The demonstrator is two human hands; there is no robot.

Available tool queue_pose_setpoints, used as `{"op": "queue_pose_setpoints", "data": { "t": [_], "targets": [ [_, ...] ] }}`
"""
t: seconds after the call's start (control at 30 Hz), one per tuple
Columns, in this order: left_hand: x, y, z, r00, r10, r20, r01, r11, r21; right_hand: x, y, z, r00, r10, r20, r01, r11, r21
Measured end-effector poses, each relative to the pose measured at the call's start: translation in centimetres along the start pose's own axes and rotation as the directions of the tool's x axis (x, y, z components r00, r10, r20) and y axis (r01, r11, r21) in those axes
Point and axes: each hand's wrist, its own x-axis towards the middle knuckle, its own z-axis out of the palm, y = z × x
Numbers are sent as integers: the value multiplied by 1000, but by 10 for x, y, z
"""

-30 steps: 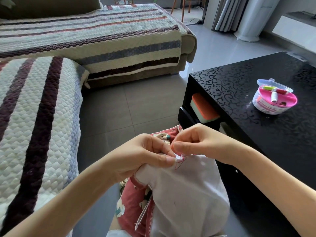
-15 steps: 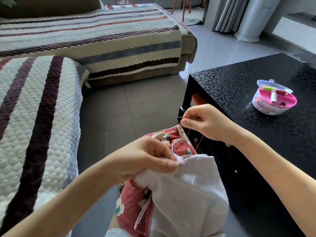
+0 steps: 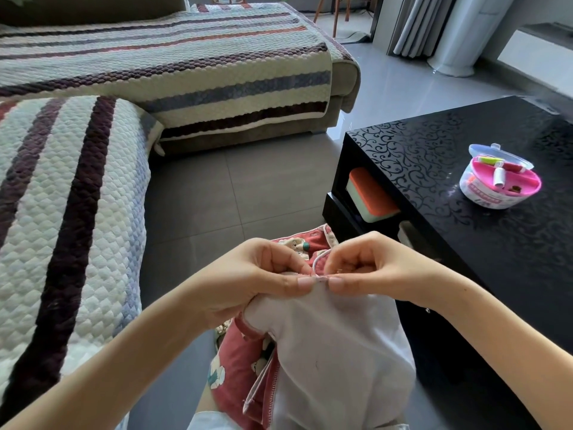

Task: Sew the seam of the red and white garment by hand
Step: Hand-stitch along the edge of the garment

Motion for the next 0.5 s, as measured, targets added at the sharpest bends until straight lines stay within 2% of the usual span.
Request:
{"op": "queue_pose_setpoints", "data": {
  "t": [0.23,0.37,0.5],
  "targets": [
    [-4,1,0,985,-29,-170,41,997,66,-14,-7,-3,993,30,-118,-17,993,114],
    [-1,-1,1,985,-69,-160,83,993,83,-13,-6,-1,985,52,-165,-28,989,148],
    [-1,-1,2,987,-94,-130,109,987,114,-12,-7,-1,982,54,-182,-37,995,91]
  ]
}}
